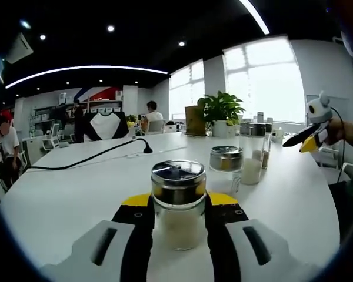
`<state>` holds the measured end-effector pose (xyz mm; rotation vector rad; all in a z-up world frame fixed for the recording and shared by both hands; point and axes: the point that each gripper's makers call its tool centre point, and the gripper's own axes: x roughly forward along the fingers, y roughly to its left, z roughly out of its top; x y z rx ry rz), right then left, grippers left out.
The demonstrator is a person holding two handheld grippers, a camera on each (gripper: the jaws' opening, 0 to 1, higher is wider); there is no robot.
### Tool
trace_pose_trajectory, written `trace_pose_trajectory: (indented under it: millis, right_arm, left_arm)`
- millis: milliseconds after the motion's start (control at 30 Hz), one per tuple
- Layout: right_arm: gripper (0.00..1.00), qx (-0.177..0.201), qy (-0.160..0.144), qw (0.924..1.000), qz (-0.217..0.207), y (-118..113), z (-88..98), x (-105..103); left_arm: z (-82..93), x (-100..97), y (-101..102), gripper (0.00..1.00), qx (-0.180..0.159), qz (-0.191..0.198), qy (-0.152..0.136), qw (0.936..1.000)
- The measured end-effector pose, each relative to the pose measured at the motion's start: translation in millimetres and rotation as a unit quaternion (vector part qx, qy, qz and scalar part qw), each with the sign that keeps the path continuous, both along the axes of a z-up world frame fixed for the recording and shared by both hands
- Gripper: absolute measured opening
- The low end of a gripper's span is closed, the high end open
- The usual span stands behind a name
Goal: Rotate the seasoning bottle until the label or dispensing opening points toward the visible target arrow and the bottle remains upright within the marked orientation range
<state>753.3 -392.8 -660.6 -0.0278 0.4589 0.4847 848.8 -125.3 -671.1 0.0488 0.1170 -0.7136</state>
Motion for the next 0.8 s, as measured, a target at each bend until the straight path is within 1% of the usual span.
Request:
trace_pose_trajectory:
  millis: [67,233,300,400,567,700,800]
  right_arm:
    - [0.70,0.000,-0.001,1.0000,-0.002,-1.6,1.1,0.4]
    - [0.70,-0.002,-0.006,1.0000,-0.005,-4.2,2.9,0.9]
    - [0.70,-0.001,-0.008,0.9999,-0.007,-5.0,3.5,1.4]
    - [0.70,-0.004,-0.008,0.9999,-0.005,-4.2,2.9,1.5]
    - [0.70,0.001,-0.005,1.0000,-0.002,-0.1,1.9,0.5]
    - [0.70,0.002,-0.003,1.0000,-0.002,0.7,0.5,0.3]
    - [0.70,0.004,-0.005,1.0000,-0.002,1.3,1.6,1.8]
  left_arm:
    - [0.1,-0.4,-0.8,0.35,0.001,-0.005,-0.001,1.0000]
    - [-0.1,-1.2,-1.8,0.35,0.000,-0.036,-0.002,0.9994]
    - [-0.1,-1.3,-2.8,0.35,0.003,-0.041,0.000,0.9992]
    - [-0.4,-1.6,-3.1,0.35,0.002,-0.056,-0.001,0.9984]
    - [-0.6,-1.9,-4.6,0.35,0.002,-0.076,-0.001,0.9971]
    - [-0.7,-2.3,-6.3,0.35,0.010,-0.087,0.000,0.9962]
    - [-0.9,-2.1,-6.6,0.35,0.009,-0.098,0.002,0.9951]
